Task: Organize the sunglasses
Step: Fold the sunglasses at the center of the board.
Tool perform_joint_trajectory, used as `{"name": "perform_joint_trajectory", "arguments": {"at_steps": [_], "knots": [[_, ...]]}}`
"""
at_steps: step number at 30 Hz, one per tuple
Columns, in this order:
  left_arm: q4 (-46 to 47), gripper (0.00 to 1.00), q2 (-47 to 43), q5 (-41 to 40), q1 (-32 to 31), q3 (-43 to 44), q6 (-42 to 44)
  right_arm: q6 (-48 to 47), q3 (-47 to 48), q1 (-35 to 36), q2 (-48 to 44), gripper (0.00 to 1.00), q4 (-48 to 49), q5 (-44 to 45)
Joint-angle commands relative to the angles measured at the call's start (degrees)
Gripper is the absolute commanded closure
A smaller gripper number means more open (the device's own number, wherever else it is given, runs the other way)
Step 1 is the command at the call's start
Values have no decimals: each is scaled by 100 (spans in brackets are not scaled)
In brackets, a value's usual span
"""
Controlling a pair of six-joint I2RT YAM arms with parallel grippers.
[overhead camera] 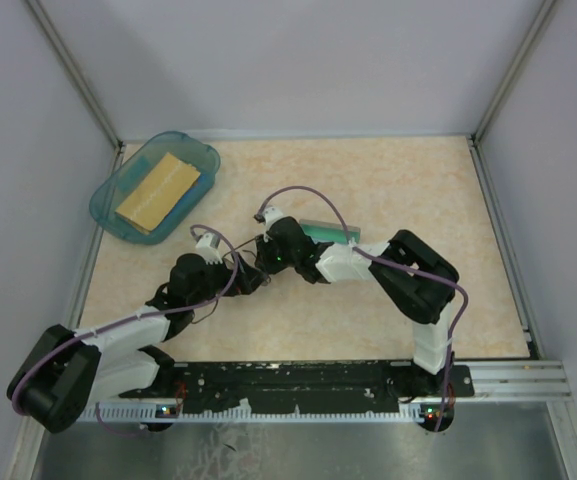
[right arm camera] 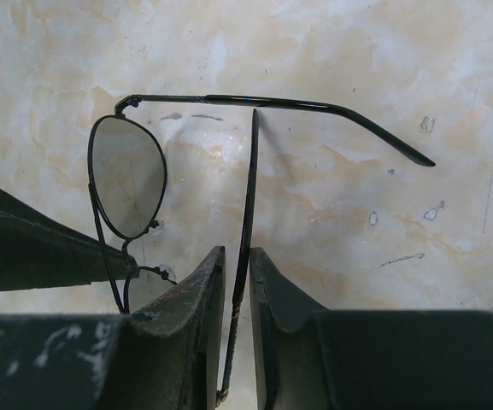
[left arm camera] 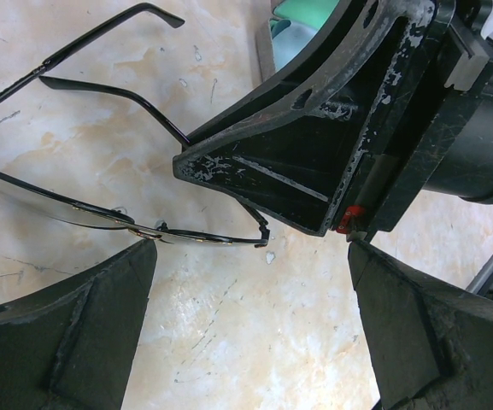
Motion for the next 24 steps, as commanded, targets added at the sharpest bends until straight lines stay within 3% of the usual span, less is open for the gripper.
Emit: {"name": "perform_joint_trajectory", "arguments": {"at_steps": [1,24], "knots": [[344,1,24,-176,-27,216,13,274,52,223,-112,82,672,-746],[552,3,44,-217,-27,105,6,494,92,230,56,80,861,-1380]]}}
